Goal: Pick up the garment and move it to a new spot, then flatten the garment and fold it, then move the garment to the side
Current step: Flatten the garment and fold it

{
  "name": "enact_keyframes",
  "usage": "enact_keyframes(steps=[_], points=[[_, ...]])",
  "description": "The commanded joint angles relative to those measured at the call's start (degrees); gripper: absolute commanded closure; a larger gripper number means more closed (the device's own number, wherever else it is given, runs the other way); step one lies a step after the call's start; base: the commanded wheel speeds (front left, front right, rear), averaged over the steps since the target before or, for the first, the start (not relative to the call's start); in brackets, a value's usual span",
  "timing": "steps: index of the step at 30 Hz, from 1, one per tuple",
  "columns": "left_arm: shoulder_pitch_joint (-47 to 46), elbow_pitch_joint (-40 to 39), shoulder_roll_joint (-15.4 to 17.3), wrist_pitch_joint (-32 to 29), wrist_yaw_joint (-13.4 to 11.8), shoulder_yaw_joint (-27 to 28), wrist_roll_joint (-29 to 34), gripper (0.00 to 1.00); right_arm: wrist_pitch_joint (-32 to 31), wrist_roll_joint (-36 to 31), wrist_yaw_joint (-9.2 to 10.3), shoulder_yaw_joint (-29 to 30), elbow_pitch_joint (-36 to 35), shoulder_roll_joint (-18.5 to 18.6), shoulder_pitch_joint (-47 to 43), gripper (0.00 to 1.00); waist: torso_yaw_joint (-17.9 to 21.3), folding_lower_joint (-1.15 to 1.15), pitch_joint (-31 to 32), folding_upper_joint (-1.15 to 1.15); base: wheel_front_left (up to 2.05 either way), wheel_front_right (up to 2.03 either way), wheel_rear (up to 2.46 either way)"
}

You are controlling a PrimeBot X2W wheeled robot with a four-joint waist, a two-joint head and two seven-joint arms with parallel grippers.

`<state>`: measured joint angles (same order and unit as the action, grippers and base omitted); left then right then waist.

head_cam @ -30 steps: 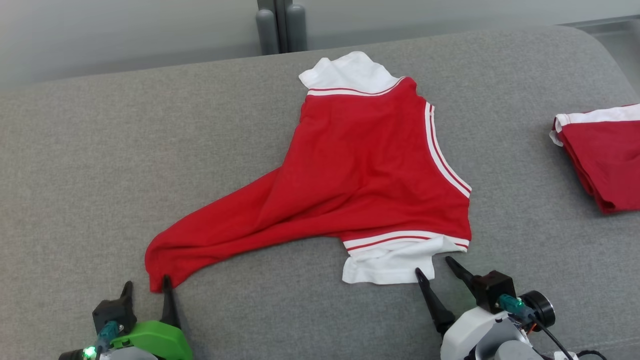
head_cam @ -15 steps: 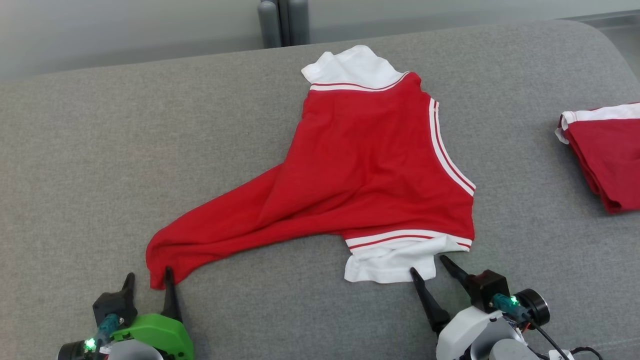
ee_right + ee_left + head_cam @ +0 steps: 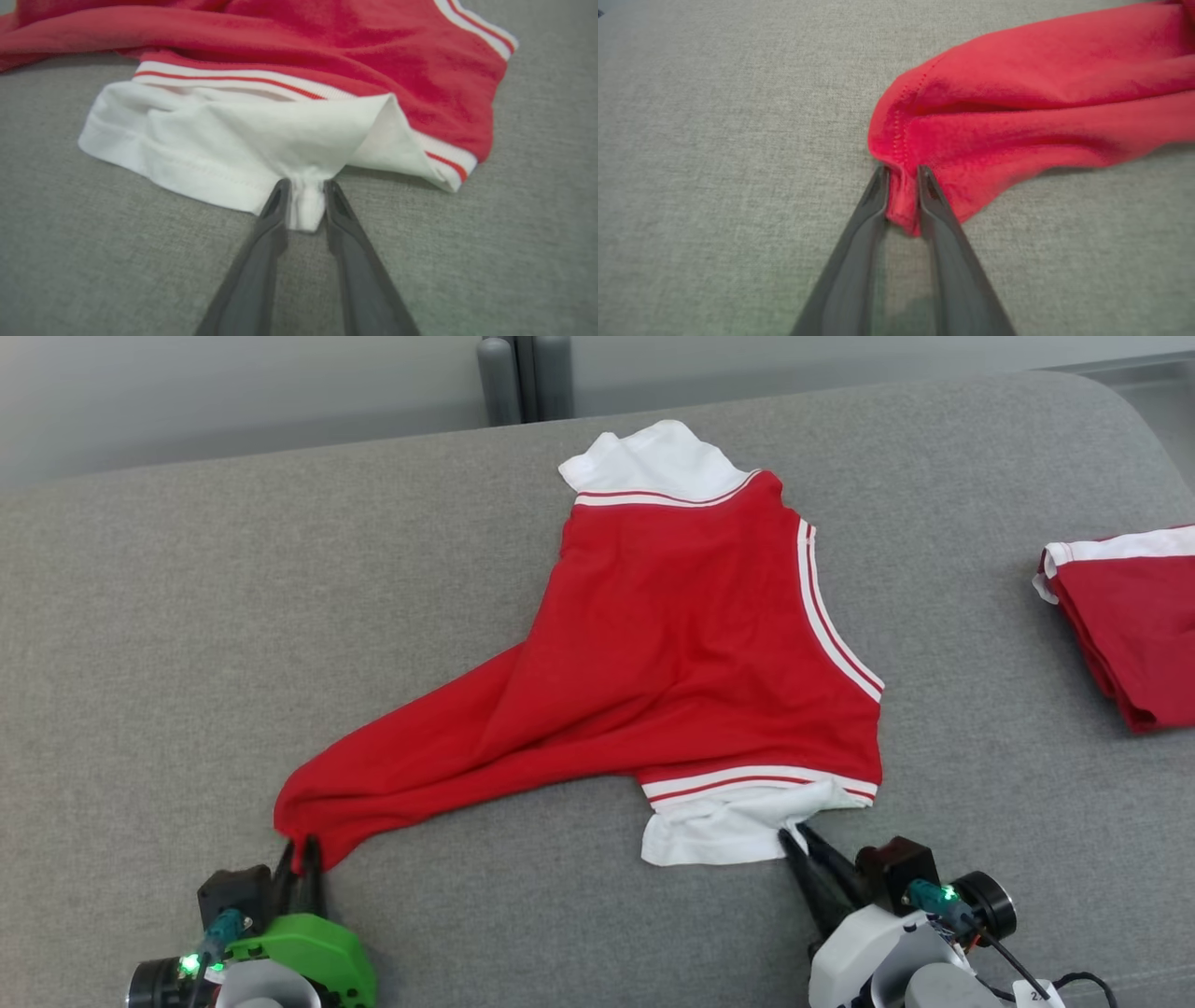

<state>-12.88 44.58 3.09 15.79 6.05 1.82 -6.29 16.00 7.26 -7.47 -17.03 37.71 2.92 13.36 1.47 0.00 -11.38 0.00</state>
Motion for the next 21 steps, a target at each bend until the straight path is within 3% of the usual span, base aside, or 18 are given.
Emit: enact_keyframes(steps=[1,10,21], points=[[1.2,2.6,-0.3,-1.2,0.4,-0.7,-0.1,1.00,-1.6,0.3,-0.03,-1.0,2.6,0.0,-1.8,1.00,0.0,0.00,0.3,0.00,0.00,0.00,0.00],[3.9,-1.8,-0.2,-0.9,1.0,-1.5,-2.4,1.00,-0.9,1.6,-0.02,2.1,-4.8,0.1,-3.9,1.00,-0.3,0.00,3.4,0.00,0.00,0.00,0.00],[5.2,-19.8,-0.1,-0.7,1.3,-1.3,-3.9,1.00,-0.9,4.2,-0.01,8.3,-23.0,0.1,-5.5,1.00,0.0,0.00,8.3,0.00,0.00,0.00,0.00]])
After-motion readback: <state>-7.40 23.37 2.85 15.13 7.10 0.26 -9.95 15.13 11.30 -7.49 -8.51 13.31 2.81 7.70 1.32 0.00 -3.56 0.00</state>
